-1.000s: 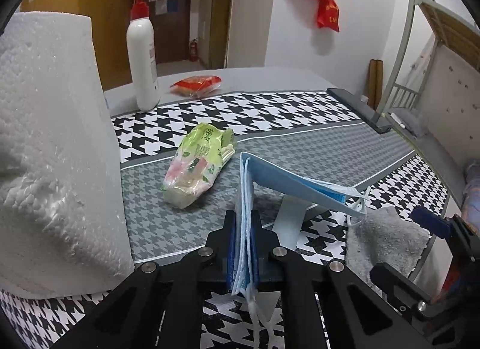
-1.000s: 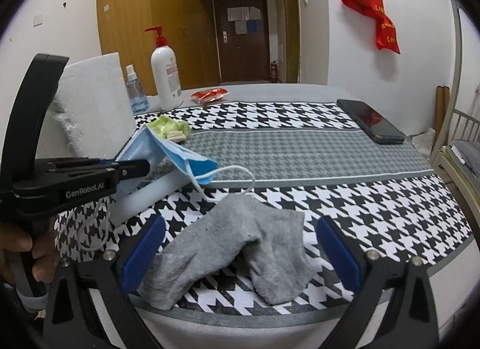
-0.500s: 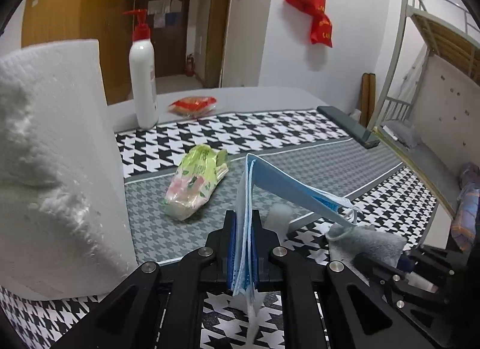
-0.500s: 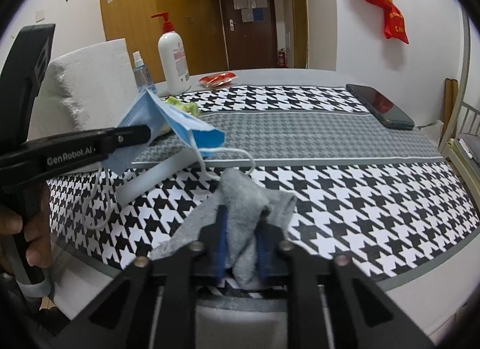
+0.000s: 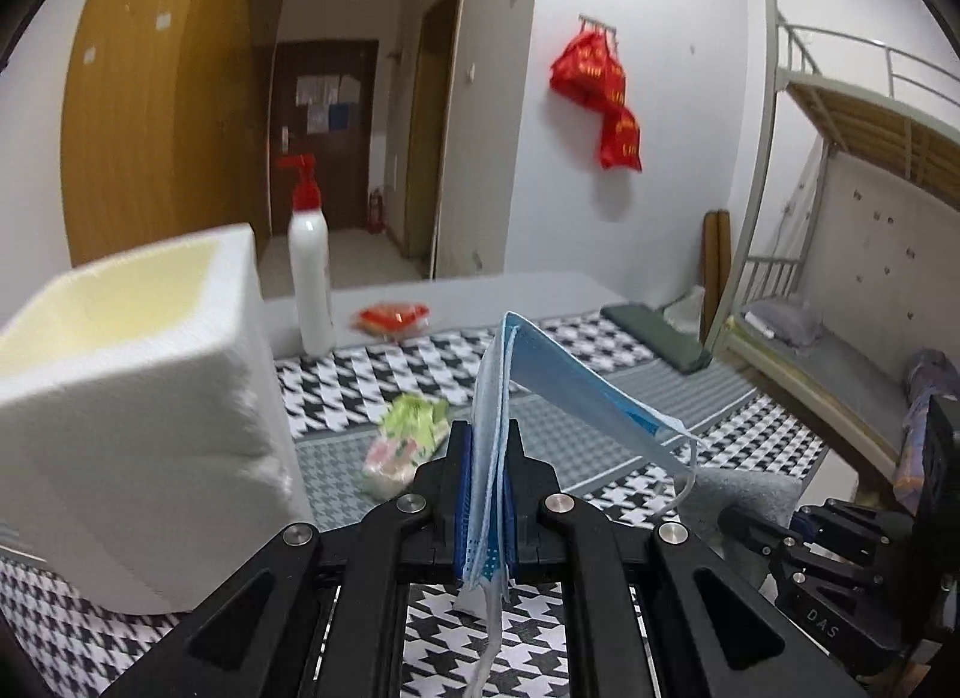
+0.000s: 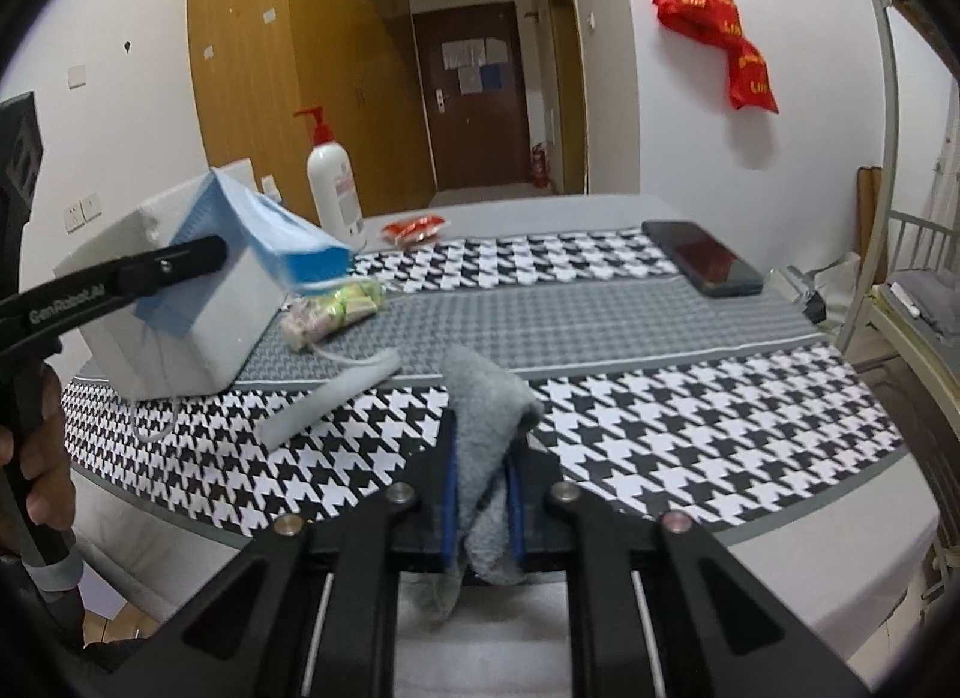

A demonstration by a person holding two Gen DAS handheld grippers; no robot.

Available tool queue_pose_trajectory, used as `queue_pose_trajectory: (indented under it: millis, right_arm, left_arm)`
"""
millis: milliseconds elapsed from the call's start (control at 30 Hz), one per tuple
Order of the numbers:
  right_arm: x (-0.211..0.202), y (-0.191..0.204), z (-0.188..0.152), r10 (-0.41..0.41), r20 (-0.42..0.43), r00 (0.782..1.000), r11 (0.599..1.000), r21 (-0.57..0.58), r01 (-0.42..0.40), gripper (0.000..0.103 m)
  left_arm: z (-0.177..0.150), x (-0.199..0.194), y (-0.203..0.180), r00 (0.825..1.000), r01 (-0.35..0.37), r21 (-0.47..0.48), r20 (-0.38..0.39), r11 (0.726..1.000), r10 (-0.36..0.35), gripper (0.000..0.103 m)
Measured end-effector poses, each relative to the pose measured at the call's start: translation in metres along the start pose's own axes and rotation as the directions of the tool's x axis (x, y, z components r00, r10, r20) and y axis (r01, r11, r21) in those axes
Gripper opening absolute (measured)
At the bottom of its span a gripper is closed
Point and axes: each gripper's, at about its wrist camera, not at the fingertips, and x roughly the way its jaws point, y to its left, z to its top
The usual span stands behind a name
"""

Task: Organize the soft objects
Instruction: 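Carry the mask with the left tool while the right tool carries the sock to the foam box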

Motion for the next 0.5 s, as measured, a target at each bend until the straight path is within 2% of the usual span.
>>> queue_pose_trajectory:
  millis: [133,500]
  right_arm:
    - [-0.018,0.008,0.002,0.015,0.034,0.999,1.000,-0.011,-0.014,0.016]
    - [-0.058,0.038,0.007,0.048,0.116,0.992,0.997,-0.062,-0.041,0.016]
  left_arm:
    - [0.003,-0.025,0.001,0.998,-0.016,0.003,0.059,1.000,0.016,0.009]
    - [-0.009,-0.073,0.013,0.989,-0.058,-0.010,0.138,0.998,0.059,0.009]
